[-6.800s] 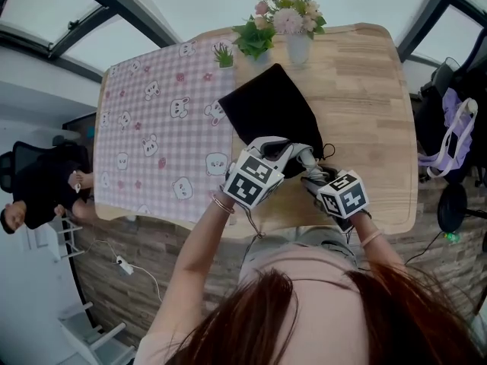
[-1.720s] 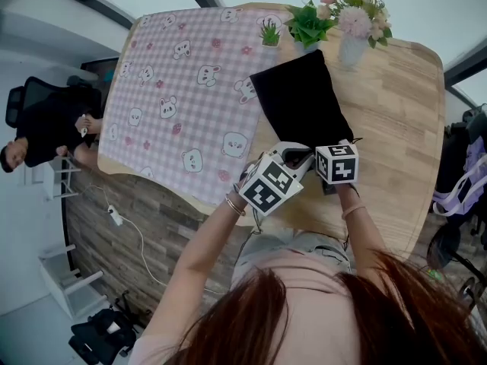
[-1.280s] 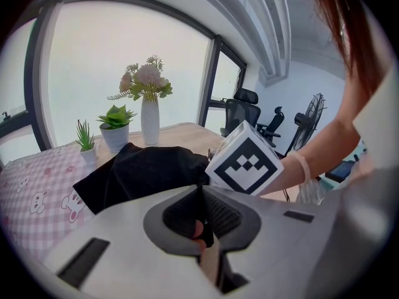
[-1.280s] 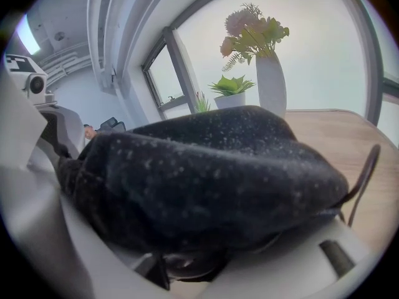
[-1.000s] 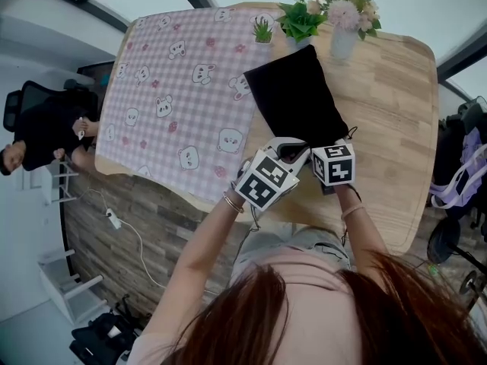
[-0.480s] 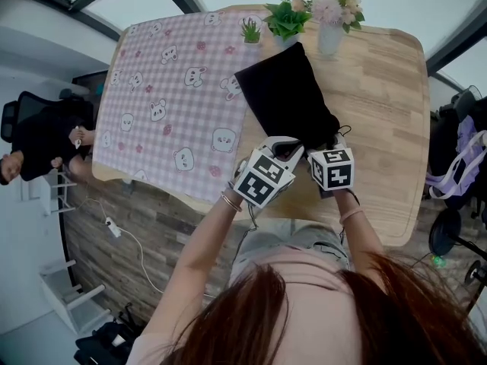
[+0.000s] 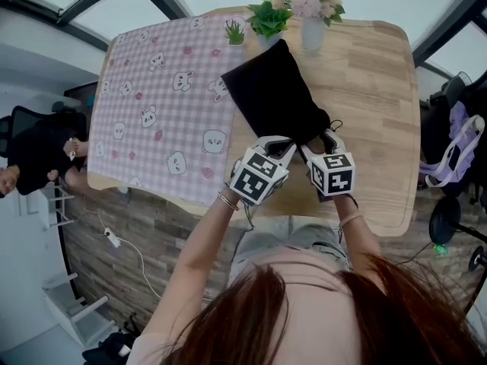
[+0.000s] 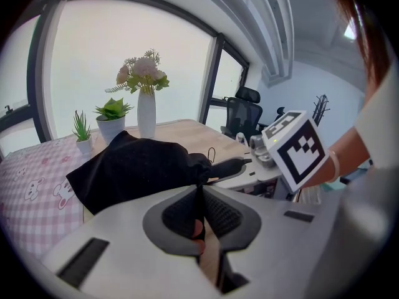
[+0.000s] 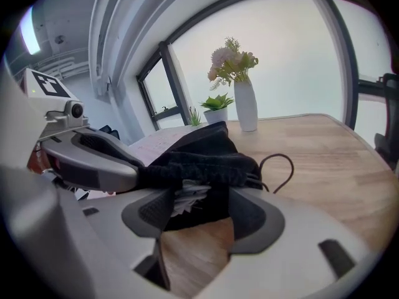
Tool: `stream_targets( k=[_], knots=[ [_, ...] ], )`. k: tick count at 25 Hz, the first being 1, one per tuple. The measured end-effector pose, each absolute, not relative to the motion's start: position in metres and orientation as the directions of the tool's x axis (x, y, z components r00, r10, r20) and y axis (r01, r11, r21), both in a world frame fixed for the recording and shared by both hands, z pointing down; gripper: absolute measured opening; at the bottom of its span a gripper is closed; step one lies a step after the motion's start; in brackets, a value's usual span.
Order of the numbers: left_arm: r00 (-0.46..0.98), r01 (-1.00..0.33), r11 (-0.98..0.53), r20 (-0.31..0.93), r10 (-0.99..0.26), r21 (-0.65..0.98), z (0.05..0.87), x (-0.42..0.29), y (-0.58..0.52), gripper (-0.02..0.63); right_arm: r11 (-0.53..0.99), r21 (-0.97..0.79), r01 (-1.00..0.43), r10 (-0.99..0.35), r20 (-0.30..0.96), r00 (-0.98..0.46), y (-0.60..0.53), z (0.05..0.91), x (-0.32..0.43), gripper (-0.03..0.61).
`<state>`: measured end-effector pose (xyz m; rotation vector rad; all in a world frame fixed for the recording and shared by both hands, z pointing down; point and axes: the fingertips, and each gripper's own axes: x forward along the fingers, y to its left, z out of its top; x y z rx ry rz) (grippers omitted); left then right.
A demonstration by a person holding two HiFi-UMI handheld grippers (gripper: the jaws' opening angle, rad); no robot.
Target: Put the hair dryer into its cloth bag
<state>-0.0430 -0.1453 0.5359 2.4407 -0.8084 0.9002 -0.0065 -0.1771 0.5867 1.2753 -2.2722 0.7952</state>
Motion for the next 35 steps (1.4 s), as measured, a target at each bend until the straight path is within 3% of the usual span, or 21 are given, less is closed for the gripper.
stream_targets(
  k=[30, 32, 35],
  knots=[
    [0.521, -0.753, -0.642, 0.726, -0.449, 0.143, 0.565, -0.033, -0.13, 0.028, 0.442, -0.254, -0.86, -0.639, 0.584, -0.501, -0.14, 0.579, 0.04, 0.261],
    [0.524, -0.753, -0.643, 0.72, -0.455, 0.142, 0.564, -0.032, -0.128, 0.037, 0.448, -0.253, -0.857, -0.64, 0.579, -0.506, -0.138, 0.577, 0.041, 0.261],
    [0.536, -0.743, -0.653, 0.715, -0.449, 0.147, 0.563, -0.03, -0.124, 0.113, 0.457, -0.252, -0.853, -0.642, 0.57, -0.512, -0.137, 0.574, 0.042, 0.259]
  ],
)
